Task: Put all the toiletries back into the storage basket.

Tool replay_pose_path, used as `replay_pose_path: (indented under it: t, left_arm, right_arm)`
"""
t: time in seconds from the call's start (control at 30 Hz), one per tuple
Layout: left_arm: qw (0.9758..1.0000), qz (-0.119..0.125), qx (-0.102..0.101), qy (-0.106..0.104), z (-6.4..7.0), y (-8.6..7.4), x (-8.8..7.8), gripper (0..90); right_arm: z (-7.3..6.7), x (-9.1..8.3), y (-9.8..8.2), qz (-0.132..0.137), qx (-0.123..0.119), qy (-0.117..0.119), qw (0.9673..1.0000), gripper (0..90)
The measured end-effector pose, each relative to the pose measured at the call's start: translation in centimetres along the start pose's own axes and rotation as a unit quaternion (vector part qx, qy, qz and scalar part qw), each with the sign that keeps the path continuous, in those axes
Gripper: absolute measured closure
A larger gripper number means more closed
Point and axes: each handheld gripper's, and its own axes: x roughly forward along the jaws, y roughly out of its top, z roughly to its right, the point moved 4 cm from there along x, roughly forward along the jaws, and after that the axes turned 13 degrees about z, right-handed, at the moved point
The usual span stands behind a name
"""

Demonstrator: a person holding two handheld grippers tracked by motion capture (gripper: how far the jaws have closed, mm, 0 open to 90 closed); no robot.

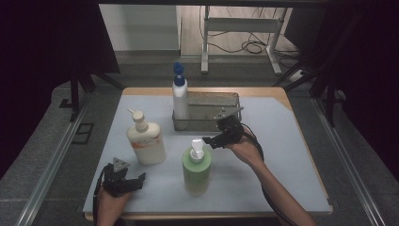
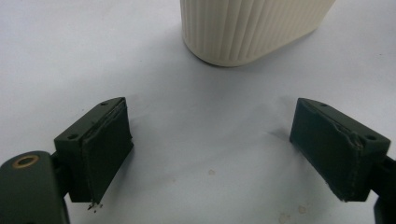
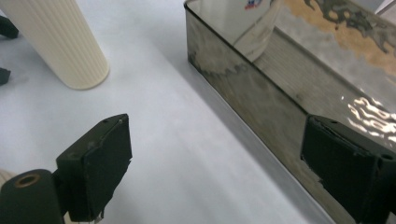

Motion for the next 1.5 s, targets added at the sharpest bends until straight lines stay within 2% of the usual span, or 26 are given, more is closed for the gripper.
replay_pose_path:
  t: [0.13,0.37,0.53,0.67,0.9,1.1,1.5]
  left_arm:
    - [1.0000,0.000,0.000,0.000,0.0,0.0,0.0,12.1]
    - [1.0000,0.000,0.000,0.000,0.0,0.0,0.0,12.2]
    - [1.0000,0.000,0.000,0.000,0.0,0.0,0.0,12.2]
    - [1.0000,0.000,0.000,0.000,0.0,0.0,0.0,12.2]
    - [1.0000,0.000,0.000,0.000,0.0,0.0,0.0,12.2]
    - [1.0000,0.001,0.000,0.001,0.0,0.0,0.0,12.2]
    - [1.0000,0.000,0.000,0.001,0.0,0.0,0.0,12.2]
  right_arm:
    - [0.2,-0.5,-0.8,-0.001,0.015,0.002,0.9999,8.0]
    - [0.2,-1.5,-2.0,0.004,0.013,0.009,0.9999,4.9]
    - [-0.1,-2.1,-2.8,0.010,-0.004,0.017,0.9998,0.2]
    - [-0.4,-2.6,-3.4,0.018,-0.016,0.020,0.9995,0.0]
    - [-0.9,-3.8,-4.6,0.018,0.002,0.031,0.9994,0.0]
    - [-1.6,-4.7,-5.9,0.001,0.005,0.045,0.9990,0.0]
    - [-3.6,-6.4,-7.4,0.004,0.014,0.071,0.9974,0.0]
